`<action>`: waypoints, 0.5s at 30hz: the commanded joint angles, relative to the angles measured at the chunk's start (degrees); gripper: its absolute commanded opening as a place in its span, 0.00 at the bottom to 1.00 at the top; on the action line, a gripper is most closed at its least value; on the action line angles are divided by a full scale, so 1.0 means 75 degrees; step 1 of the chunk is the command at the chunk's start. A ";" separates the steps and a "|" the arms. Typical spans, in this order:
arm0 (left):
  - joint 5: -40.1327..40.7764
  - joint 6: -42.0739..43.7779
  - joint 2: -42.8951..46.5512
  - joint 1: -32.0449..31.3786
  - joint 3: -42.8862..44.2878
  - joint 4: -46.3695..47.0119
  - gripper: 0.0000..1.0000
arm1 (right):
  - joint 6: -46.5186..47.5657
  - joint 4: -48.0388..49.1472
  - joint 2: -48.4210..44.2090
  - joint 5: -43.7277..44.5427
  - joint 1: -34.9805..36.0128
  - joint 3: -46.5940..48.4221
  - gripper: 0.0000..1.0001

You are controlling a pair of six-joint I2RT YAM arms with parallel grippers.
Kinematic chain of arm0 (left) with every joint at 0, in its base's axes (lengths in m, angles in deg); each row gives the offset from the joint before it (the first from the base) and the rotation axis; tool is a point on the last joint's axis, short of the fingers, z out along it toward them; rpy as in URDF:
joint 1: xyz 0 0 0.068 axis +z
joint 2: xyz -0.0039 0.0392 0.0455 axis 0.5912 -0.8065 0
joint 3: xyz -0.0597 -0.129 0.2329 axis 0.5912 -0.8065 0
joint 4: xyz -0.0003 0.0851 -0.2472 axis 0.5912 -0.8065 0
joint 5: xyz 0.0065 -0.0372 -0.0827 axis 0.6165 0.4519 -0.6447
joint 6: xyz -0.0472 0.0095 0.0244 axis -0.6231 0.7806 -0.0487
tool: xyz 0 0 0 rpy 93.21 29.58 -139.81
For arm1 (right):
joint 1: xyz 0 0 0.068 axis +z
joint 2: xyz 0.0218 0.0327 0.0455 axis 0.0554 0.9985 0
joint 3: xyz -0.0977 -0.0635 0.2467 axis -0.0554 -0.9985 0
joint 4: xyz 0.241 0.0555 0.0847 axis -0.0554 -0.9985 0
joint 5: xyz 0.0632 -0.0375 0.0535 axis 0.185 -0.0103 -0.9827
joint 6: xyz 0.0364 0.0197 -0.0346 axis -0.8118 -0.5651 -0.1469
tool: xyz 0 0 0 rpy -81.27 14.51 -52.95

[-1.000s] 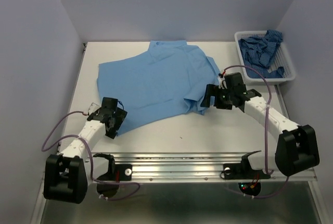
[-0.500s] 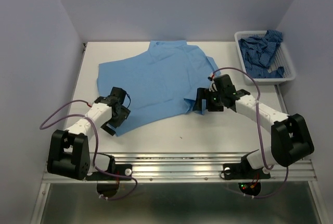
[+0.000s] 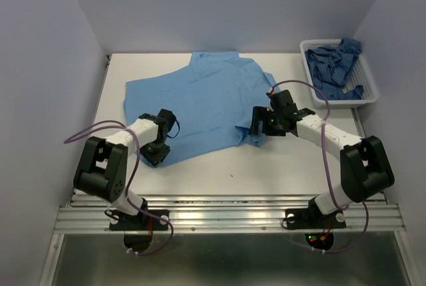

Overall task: Fold and stack the long sleeve shirts
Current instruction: Fold the shirt

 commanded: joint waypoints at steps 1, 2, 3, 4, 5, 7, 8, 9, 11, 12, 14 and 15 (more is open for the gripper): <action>0.0404 -0.0247 -0.0417 -0.0094 0.0123 -0.0332 0.27 | 0.0035 0.0150 0.0010 0.0368 0.0062 0.0338 0.82; 0.0137 -0.0224 -0.0417 -0.0118 -0.0004 -0.0168 0.01 | -0.0011 0.0150 -0.0013 0.0391 0.0062 0.0362 0.71; -0.0005 -0.0212 -0.0382 -0.0106 -0.0122 0.0008 0.00 | -0.0012 0.0150 -0.0014 0.0415 0.0062 0.0385 0.64; -0.0134 -0.0200 -0.0347 -0.0106 -0.0239 0.0184 0.00 | -0.0046 0.0162 -0.0025 0.0438 0.0062 0.0409 0.55; -0.0263 -0.0177 -0.0312 -0.0118 -0.0333 0.0429 0.00 | -0.0082 0.0162 -0.0072 0.0473 0.0062 0.0420 0.43; -0.0486 -0.0153 -0.0207 -0.0118 -0.0498 0.0537 0.00 | -0.0141 0.0232 -0.0177 0.0462 0.0062 0.0397 0.20; -0.0557 -0.0153 -0.0067 -0.0118 -0.0521 0.0537 0.00 | -0.0141 0.0255 -0.0236 0.0427 0.0062 0.0362 0.14; -0.0557 -0.0165 0.0027 -0.0118 -0.0521 0.0514 0.00 | -0.0175 0.0267 -0.0271 0.0415 0.0062 0.0350 0.01; -0.0546 -0.0165 0.0377 -0.0118 -0.0510 0.0398 0.00 | -0.0199 0.0256 -0.0376 0.0403 0.0062 0.0234 0.01; -0.0546 -0.0165 0.0507 -0.0106 -0.0498 0.0350 0.00 | -0.0211 0.0232 -0.0528 0.0403 0.0062 0.0187 0.01; -0.0522 -0.0153 0.0939 -0.0106 -0.0463 0.0105 0.00 | -0.0164 -0.0116 -0.0727 0.0485 0.0062 0.0186 0.01; -0.0441 -0.0188 0.1093 -0.0106 -0.0382 -0.0012 0.00 | -0.0152 -0.0340 -0.0995 0.0543 0.0062 0.0233 0.01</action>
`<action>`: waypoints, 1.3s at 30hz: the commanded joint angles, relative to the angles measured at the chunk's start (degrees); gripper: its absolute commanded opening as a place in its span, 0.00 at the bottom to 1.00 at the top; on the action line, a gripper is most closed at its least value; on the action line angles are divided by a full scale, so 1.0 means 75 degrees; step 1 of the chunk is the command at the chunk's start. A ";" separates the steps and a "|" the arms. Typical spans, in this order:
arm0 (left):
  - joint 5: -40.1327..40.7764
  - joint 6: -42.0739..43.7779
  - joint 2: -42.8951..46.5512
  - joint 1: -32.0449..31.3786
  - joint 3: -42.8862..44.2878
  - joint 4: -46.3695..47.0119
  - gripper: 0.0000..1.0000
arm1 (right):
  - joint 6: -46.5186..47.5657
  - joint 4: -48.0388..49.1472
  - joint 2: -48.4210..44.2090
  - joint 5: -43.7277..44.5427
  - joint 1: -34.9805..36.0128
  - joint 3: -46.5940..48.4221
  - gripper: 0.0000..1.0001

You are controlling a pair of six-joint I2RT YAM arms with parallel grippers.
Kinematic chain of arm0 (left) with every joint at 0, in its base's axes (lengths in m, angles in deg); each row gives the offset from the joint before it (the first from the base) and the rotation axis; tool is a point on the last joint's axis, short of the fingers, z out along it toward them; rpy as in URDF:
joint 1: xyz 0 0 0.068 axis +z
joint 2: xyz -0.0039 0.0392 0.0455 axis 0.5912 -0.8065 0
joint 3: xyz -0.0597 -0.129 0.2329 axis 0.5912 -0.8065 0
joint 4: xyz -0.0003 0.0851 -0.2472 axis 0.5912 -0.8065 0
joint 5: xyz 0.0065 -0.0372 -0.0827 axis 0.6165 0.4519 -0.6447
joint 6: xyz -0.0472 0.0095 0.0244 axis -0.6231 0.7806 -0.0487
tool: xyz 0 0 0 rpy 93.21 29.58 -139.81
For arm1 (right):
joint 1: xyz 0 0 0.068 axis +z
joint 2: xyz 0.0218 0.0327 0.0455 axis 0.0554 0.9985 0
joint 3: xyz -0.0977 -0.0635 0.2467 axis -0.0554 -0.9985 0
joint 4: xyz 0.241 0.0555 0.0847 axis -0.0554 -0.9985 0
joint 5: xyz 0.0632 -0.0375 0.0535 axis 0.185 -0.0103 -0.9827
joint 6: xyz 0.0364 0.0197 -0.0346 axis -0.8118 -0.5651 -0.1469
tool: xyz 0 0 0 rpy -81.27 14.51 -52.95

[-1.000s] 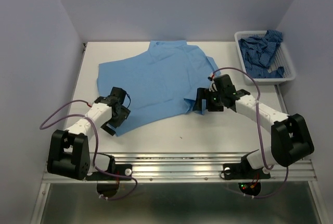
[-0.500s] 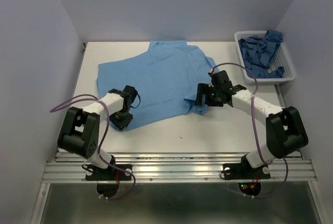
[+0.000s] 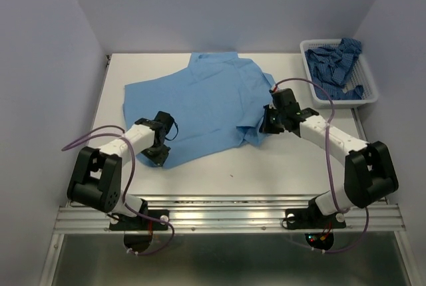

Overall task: Fold and stack the long sleeve shirts
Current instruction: Fold the shirt

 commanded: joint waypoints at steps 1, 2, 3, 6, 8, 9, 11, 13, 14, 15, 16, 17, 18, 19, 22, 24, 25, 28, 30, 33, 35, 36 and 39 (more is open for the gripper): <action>0.0011 -0.0174 0.0779 -0.0039 0.0033 -0.0602 0.00 | 0.0002 -0.0495 -0.0965 0.0339 0.0062 0.0163 0.01; 0.0047 -0.0186 0.0931 -0.0028 0.0056 -0.0812 0.00 | -0.0009 -0.0996 -0.1152 0.0387 0.0062 0.0198 0.01; 0.0105 -0.0197 0.1223 -0.0039 0.0080 -0.0918 0.00 | -0.0010 -0.1558 -0.1607 0.0457 0.0062 0.0291 0.01; 0.0047 -0.0186 0.1682 -0.0027 0.0045 -0.0943 0.00 | 0.0107 -0.2451 -0.2405 0.0912 0.0062 0.0479 0.01; -0.0035 -0.0104 0.1788 -0.0016 0.0022 -0.0896 0.00 | 0.0271 -0.2992 -0.3307 0.1756 0.0062 0.0760 0.01; -0.0081 -0.0080 0.1823 -0.0027 0.0068 -0.0896 0.00 | 0.0353 -0.3075 -0.3577 0.1909 0.0062 0.0877 0.01; -0.0117 0.0060 0.1835 -0.0027 0.0127 -0.0908 0.00 | 0.0459 -0.3123 -0.4188 0.2156 0.0062 0.1299 0.01; -0.0140 0.0130 0.1858 -0.0027 0.0185 -0.0919 0.00 | 0.0529 -0.3018 -0.4376 0.2401 0.0062 0.1545 0.01; -0.0152 0.0154 0.1893 -0.0027 0.0174 -0.0896 0.00 | 0.0530 -0.2901 -0.4377 0.2530 0.0062 0.1720 0.01; -0.0187 0.0166 0.1975 -0.0027 0.0093 -0.0873 0.00 | 0.0530 -0.2807 -0.4342 0.2648 0.0062 0.1791 0.01; -0.0199 0.0154 0.2011 -0.0027 0.0057 -0.0780 0.00 | 0.0530 -0.2539 -0.4295 0.2869 0.0062 0.1873 0.01; -0.0246 0.0143 0.2115 -0.0027 0.0010 -0.0732 0.00 | 0.0518 -0.2386 -0.4144 0.2987 0.0062 0.2106 0.01; -0.0246 0.0119 0.2151 -0.0016 -0.0060 -0.0720 0.00 | 0.0518 -0.2199 -0.4073 0.3116 0.0062 0.2259 0.01; -0.0246 0.0096 0.2186 -0.0016 -0.0072 -0.0697 0.00 | 0.0541 -0.2023 -0.3991 0.3326 0.0062 0.2435 0.01; -0.0187 0.0014 0.2339 0.0008 -0.0177 -0.0486 0.00 | 0.0869 -0.1119 -0.3453 0.3411 0.0062 0.3173 0.01; -0.0257 0.0014 0.2386 0.0066 -0.0201 -0.0299 0.00 | 0.1348 -0.0861 -0.2695 0.3200 0.0062 0.3897 0.01; -0.0269 0.0002 0.2398 0.0066 -0.0201 -0.0206 0.00 | 0.1419 -0.0791 -0.2458 0.3165 0.0062 0.4099 0.01; -0.0304 -0.0045 0.2433 0.0125 -0.0224 -0.0076 0.00 | 0.1421 -0.0440 -0.1848 0.3608 0.0062 0.4591 0.01; -0.0351 0.0048 0.2433 0.0230 -0.0213 0.0006 0.00 | 0.1688 0.0203 -0.1379 0.3540 0.0062 0.4967 0.01; -0.0281 0.0119 0.2386 0.0358 -0.0166 -0.0017 0.00 | 0.2309 0.0557 -0.0477 0.3212 0.0062 0.5856 0.01; -0.0374 0.0235 0.2316 0.0441 -0.0154 0.0134 0.00 | 0.2531 0.0580 0.0236 0.3316 0.0062 0.6546 0.01; -0.0433 0.0294 0.2269 0.0511 -0.0143 0.0193 0.00 | 0.2615 0.0615 0.0449 0.3375 0.0062 0.6712 0.01; -0.0737 0.0528 0.2105 0.0839 -0.0026 0.0545 0.00 | 0.2838 0.0849 0.1000 0.3399 0.0062 0.7065 0.01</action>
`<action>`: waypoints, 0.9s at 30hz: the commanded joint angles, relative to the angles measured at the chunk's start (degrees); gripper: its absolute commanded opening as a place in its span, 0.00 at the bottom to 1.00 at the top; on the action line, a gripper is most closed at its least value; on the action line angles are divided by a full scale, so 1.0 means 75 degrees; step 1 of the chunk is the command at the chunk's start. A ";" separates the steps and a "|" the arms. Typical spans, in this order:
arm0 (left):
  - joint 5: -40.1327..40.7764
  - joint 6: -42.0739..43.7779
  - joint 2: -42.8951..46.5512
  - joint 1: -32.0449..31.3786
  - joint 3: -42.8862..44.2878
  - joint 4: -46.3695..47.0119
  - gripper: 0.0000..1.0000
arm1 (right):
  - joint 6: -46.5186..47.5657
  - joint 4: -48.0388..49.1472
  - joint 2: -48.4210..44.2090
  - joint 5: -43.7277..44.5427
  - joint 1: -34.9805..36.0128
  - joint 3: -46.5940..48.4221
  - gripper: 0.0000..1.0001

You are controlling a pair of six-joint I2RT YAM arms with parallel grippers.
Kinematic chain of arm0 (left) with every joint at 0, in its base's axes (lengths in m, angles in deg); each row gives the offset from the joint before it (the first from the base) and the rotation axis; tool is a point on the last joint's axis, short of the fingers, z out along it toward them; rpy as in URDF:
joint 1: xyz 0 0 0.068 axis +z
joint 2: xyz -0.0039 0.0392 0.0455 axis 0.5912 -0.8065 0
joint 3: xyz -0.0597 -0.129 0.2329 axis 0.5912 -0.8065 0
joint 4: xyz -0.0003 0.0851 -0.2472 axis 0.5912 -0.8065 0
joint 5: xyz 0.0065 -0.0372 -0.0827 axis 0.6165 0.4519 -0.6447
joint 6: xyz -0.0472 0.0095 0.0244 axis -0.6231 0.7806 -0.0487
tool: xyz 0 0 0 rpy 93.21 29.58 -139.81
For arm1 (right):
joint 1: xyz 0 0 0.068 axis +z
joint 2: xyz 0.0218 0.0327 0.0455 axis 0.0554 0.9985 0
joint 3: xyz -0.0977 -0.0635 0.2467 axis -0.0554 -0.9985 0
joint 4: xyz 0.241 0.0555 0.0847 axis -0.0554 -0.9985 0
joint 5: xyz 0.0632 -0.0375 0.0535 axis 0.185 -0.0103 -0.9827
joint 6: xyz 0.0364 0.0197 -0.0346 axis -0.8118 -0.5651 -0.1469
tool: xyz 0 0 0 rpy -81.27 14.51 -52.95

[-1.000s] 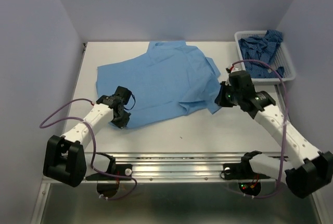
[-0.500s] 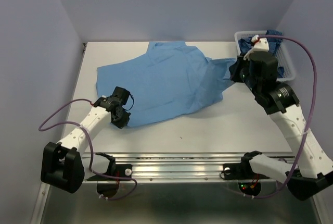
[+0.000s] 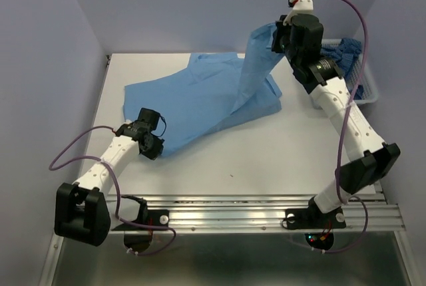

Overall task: Fold and stack the long sleeve shirts
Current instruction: Fold the shirt

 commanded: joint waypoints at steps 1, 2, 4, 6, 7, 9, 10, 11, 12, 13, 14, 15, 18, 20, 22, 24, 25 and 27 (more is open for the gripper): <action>-0.0283 0.0470 -0.0177 0.0518 0.0204 0.0536 0.00 | 0.0675 0.0896 0.0648 -0.0062 0.0053 0.0648 0.01; -0.0330 0.0518 -0.0212 0.0601 0.0263 0.0607 0.00 | 0.0723 0.1129 0.0802 -0.0192 0.0053 0.0707 0.01; -0.0284 0.0565 -0.0306 0.0754 0.0428 0.0678 0.00 | 0.0723 0.1225 0.1364 -0.0461 0.0053 0.1093 0.01; -0.0214 0.0694 -0.0434 0.1035 0.0533 0.0783 0.00 | 0.0712 0.1307 0.1762 -0.0825 0.0053 0.1409 0.01; -0.0225 0.0845 -0.0482 0.1140 0.0626 0.0865 0.01 | 0.0700 0.1377 0.2147 -0.1000 0.0053 0.1701 0.01; -0.0284 0.1033 -0.0692 0.1410 0.0732 0.0947 0.05 | 0.0630 0.1460 0.2501 -0.1107 0.0053 0.1960 0.01; -0.0284 0.1139 -0.0786 0.1481 0.0849 0.1006 0.09 | 0.0618 0.1460 0.2804 -0.1212 0.0053 0.2240 0.01; -0.0296 0.1314 -0.0891 0.1528 0.0931 0.1064 0.13 | 0.0606 0.1495 0.2935 -0.1259 0.0053 0.2324 0.01; -0.0330 0.1385 -0.1113 0.1598 0.1002 0.1100 0.13 | 0.0571 0.1530 0.3040 -0.1283 0.0053 0.2383 0.01; -0.0296 0.1490 -0.1335 0.1610 0.1165 0.1135 0.14 | 0.0571 0.1669 0.3204 -0.1318 0.0053 0.2383 0.01; -0.0284 0.1526 -0.1454 0.1645 0.1259 0.1147 0.15 | 0.0571 0.1764 0.3263 -0.1342 0.0053 0.2348 0.01; -0.0238 0.1549 -0.1571 0.1668 0.1341 0.1147 0.15 | 0.0571 0.1857 0.3345 -0.1354 0.0053 0.2336 0.01; -0.0144 0.1596 -0.1946 0.1844 0.1623 0.1147 0.26 | 0.0618 0.2267 0.3673 -0.1610 0.0053 0.2278 0.01; -0.0108 0.1643 -0.2145 0.2090 0.1763 0.1356 0.27 | 0.0606 0.2653 0.3849 -0.1891 0.0053 0.2231 0.01; -0.0038 0.1737 -0.2333 0.2195 0.2008 0.1475 0.48 | 0.0524 0.2795 0.4189 -0.2056 0.0053 0.2254 0.01; 0.0136 0.1842 -0.2695 0.2430 0.2302 0.1417 0.79 | 0.0279 0.3030 0.4481 -0.2279 0.0053 0.2417 0.01; 0.0277 0.1854 -0.2801 0.2442 0.2616 0.1358 0.94 | 0.0162 0.3042 0.4761 -0.2372 0.0053 0.2616 0.01; 0.0525 0.1878 -0.3118 0.2512 0.2899 0.1229 0.99 | -0.0178 0.3030 0.5044 -0.2747 0.0053 0.2804 0.01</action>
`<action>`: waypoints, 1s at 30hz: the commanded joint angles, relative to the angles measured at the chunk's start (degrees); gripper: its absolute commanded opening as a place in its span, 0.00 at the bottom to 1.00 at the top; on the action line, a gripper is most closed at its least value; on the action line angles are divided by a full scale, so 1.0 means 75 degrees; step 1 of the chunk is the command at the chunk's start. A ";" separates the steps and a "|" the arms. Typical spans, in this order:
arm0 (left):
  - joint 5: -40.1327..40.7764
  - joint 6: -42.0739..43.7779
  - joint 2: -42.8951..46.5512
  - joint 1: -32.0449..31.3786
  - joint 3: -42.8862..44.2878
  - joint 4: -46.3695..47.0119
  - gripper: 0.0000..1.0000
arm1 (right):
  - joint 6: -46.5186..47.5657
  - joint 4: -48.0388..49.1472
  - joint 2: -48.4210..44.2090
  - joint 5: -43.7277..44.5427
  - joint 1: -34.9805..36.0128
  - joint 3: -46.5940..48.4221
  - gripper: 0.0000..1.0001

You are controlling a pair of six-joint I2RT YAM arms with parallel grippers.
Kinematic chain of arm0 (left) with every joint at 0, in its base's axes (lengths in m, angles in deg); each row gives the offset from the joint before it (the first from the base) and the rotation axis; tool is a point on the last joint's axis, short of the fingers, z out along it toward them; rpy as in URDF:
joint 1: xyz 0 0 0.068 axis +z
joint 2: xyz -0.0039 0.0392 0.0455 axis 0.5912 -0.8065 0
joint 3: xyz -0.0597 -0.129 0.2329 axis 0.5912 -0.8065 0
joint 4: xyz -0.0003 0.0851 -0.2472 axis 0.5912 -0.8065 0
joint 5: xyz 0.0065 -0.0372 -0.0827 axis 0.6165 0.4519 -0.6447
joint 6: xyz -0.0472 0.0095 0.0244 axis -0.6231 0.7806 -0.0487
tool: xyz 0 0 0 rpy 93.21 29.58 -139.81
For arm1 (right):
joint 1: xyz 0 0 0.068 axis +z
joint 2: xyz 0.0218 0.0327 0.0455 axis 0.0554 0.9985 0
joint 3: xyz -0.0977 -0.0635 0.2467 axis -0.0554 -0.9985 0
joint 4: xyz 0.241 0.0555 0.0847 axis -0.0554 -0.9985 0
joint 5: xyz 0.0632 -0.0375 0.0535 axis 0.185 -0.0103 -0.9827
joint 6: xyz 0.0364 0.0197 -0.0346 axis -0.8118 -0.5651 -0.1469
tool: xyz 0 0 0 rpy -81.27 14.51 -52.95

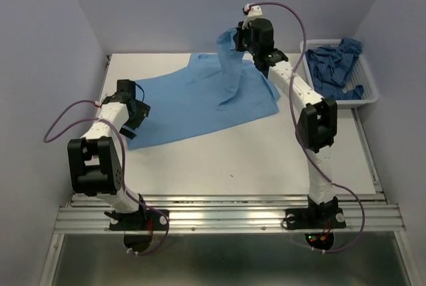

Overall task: Fold and stack the long sleeve shirts
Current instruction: Fold the shirt

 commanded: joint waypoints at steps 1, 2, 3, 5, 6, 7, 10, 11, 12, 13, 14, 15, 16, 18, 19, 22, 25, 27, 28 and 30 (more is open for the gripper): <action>0.0560 0.0246 -0.0367 0.0198 0.0967 -0.0109 0.99 | -0.0790 0.0743 0.0644 -0.0798 0.0053 0.0697 0.01; 0.0513 0.0327 -0.0426 0.0234 0.1074 -0.0121 0.99 | -0.0955 0.0754 0.0727 -0.1101 0.0053 0.0757 0.01; 0.0501 0.0340 -0.0462 0.0246 0.1133 -0.0132 0.99 | -0.1096 0.0777 0.0809 -0.1231 0.0053 0.0781 0.01; 0.0513 0.0340 -0.0404 0.0257 0.1193 -0.0063 0.99 | -0.1448 0.0871 0.0973 -0.1327 0.0123 0.0839 0.01; 0.0455 0.0340 -0.0241 0.0257 0.1146 -0.0004 0.99 | -0.1588 0.0860 0.1020 -0.1269 0.0193 0.0886 0.01; 0.0431 0.0340 -0.0158 0.0257 0.0995 0.0078 0.99 | -0.1891 0.0848 0.1067 -0.1245 0.0263 0.0944 0.01; 0.0325 0.0340 0.0123 0.0257 0.0679 0.0277 0.99 | -0.2268 0.0754 0.1208 -0.1081 0.0357 0.1155 0.01; 0.0302 0.0363 0.0194 0.0257 0.0607 0.0347 0.99 | -0.2490 0.0708 0.1232 -0.1080 0.0358 0.1214 0.01; 0.0197 0.0444 0.0299 0.0246 0.0537 0.0383 0.99 | -0.2620 0.0661 0.1336 -0.1104 0.0358 0.1435 0.01; 0.0150 0.0492 0.0358 0.0246 0.0420 0.0441 0.99 | -0.2876 0.0649 0.1384 -0.1139 0.0358 0.1588 0.01; 0.0114 0.0527 0.0405 0.0257 0.0361 0.0500 0.99 | -0.3041 0.0254 0.1442 -0.1081 0.0358 0.1740 0.01; 0.0033 0.0551 0.0533 0.0257 0.0314 0.0535 0.99 | -0.3170 0.0169 0.1454 -0.1057 0.0358 0.1951 0.01; -0.0003 0.0562 0.0592 0.0246 0.0256 0.0559 0.99 | -0.3276 0.0156 0.1408 -0.1080 0.0358 0.1953 0.01; -0.0224 0.0633 0.0791 0.0257 0.0103 0.0734 0.99 | -0.3674 0.0168 0.1268 -0.1208 0.0428 0.1813 0.01; -0.0342 0.0691 0.0862 0.0246 0.0033 0.0827 0.99 | -0.3768 0.0180 0.1139 -0.1372 0.0428 0.1661 0.01; -0.0601 0.0902 0.1119 0.0246 -0.0166 0.1098 0.99 | -0.4073 0.0937 0.0227 -0.1795 0.0522 0.0212 0.01; -0.0834 0.1136 0.1342 0.0246 -0.0225 0.1191 0.99 | -0.4880 0.3093 -0.1331 -0.2065 0.0592 -0.2412 0.01; -0.0987 0.1335 0.1506 0.0246 -0.0249 0.1215 0.99 | -0.5082 0.3847 -0.2351 -0.1937 0.0592 -0.3541 0.01; -0.1045 0.1394 0.1565 0.0246 -0.0284 0.1227 0.99 | -0.5001 0.3871 -0.2656 -0.1832 0.0592 -0.3694 0.01; -0.1244 0.1511 0.1740 0.0234 -0.0319 0.1297 0.99 | -0.4720 0.3778 -0.3427 -0.1644 0.0592 -0.3906 0.01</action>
